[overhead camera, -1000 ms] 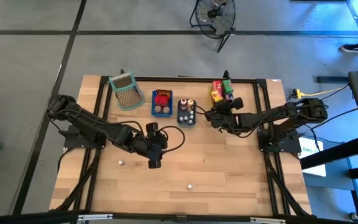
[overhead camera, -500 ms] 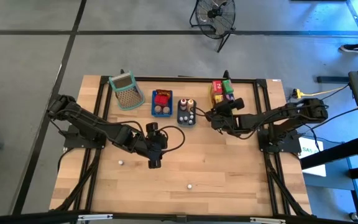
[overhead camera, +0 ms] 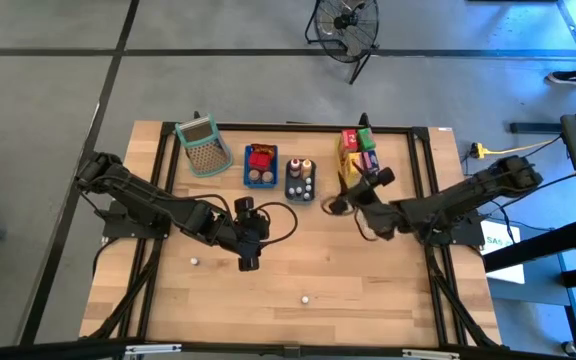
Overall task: Pick & Place Kitchen Items
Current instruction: Put the small black food coloring bottle into the dark green bin
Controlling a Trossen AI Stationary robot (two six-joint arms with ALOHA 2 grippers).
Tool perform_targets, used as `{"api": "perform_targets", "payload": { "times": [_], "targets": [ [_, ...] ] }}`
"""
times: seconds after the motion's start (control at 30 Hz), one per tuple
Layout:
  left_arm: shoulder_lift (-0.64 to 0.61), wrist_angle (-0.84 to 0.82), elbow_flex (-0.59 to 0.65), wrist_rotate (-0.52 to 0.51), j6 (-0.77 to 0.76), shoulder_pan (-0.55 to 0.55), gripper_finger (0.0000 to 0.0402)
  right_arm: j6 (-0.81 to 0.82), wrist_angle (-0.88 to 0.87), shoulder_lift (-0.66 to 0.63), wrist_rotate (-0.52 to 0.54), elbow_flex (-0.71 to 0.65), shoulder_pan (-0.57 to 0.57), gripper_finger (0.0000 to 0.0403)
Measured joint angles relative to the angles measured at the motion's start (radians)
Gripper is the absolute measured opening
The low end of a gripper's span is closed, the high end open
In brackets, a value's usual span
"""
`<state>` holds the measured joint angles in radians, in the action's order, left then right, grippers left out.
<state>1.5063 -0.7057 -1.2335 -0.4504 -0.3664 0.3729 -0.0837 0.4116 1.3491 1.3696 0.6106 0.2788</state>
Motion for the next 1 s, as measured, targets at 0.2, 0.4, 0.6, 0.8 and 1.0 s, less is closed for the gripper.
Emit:
{"api": "perform_targets", "payload": {
  "times": [0.2, 0.4, 0.6, 0.8, 1.0],
  "targets": [
    [0.000, -0.002, 0.000, 0.048, -0.017, 0.000, 0.0240, -0.191, 0.097, -0.066, -0.056, 0.000, 0.182, 0.0220],
    [0.000, -0.002, 0.000, 0.061, -0.040, 0.001, 0.0240, -0.169, 0.096, -0.080, -0.145, 0.000, 0.375, 0.0220],
    [0.000, -0.001, 0.000, 0.061, -0.043, 0.006, 0.0240, -0.097, 0.033, -0.080, -0.387, 0.000, 0.529, 0.0220],
    [0.000, 0.000, 0.000, 0.060, -0.092, 0.029, 0.0240, -0.088, -0.033, -0.080, -0.600, 0.000, 0.598, 0.0220],
    [0.025, 0.041, 0.000, 0.061, -0.093, 0.053, 0.0240, -0.032, -0.036, -0.080, -0.707, 0.000, 0.605, 0.0220]
  ]
}}
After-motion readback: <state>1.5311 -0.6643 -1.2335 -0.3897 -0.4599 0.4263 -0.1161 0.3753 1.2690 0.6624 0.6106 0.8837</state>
